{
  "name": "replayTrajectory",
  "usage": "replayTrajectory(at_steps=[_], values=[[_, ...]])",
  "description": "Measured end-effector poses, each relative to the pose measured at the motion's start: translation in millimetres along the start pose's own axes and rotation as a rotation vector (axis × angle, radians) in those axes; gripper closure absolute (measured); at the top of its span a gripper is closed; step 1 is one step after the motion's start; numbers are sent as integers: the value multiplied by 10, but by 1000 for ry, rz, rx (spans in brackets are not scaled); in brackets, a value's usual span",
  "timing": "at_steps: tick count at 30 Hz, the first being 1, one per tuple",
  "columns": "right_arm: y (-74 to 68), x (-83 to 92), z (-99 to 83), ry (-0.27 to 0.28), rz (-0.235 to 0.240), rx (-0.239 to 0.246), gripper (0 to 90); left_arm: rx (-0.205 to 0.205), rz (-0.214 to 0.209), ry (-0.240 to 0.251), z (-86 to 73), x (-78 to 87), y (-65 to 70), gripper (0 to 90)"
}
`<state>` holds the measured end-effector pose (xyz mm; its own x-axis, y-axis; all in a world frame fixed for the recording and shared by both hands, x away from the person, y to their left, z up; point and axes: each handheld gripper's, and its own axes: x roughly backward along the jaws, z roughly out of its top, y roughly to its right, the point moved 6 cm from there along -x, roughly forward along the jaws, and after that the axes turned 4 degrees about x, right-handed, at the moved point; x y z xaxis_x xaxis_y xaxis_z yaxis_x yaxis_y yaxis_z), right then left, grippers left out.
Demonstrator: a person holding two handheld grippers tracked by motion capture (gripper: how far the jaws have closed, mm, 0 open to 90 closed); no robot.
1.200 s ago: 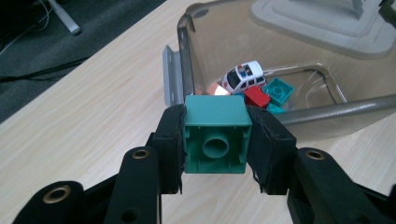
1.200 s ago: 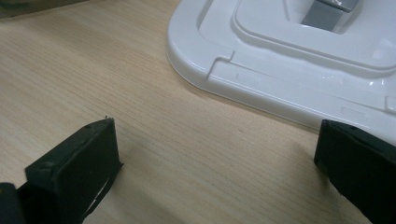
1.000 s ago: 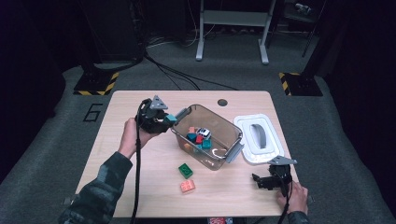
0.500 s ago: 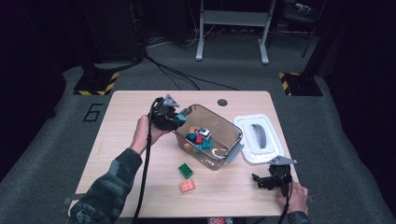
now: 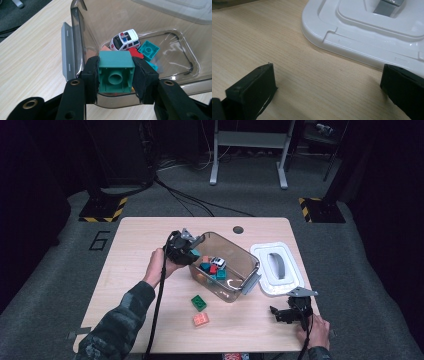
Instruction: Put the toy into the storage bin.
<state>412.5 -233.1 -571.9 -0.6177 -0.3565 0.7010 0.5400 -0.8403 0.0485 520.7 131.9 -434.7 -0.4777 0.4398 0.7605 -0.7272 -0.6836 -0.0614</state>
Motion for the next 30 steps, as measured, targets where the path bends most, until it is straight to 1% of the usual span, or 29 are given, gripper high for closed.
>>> replayTrajectory(at_steps=[1,2,5,10,13,15,16,17,19,20,21,23,26,29,30], values=[[0,0,0,0,0,0,0,-2,11,1,-1,-5,2,583],[1,0,0,0,0,1,0,-1,8,1,-4,0,4,573],[0,0,0,0,0,0,0,12,-4,19,-8,52,6,458],[3,0,0,0,-2,2,0,22,-8,73,-42,233,41,258],[0,0,0,0,0,0,0,19,-8,90,-99,342,80,178],[0,0,0,0,0,1,0,20,0,103,-151,389,99,153],[0,0,0,0,0,0,0,19,-7,98,-183,416,102,152],[2,0,0,0,-2,1,0,29,0,109,-210,428,105,149],[2,0,0,0,-2,1,0,37,-2,107,-277,464,108,137],[0,0,0,0,0,1,0,45,-5,107,-311,475,118,134],[0,0,0,0,0,0,0,39,7,112,-343,481,115,130],[0,0,0,0,0,0,0,46,4,106,-412,497,133,126],[1,0,0,0,0,1,0,56,14,108,-515,496,157,117],[0,0,0,0,0,0,0,69,3,105,-617,466,182,101],[1,0,0,0,-1,1,0,68,-18,107,-652,451,202,87]])
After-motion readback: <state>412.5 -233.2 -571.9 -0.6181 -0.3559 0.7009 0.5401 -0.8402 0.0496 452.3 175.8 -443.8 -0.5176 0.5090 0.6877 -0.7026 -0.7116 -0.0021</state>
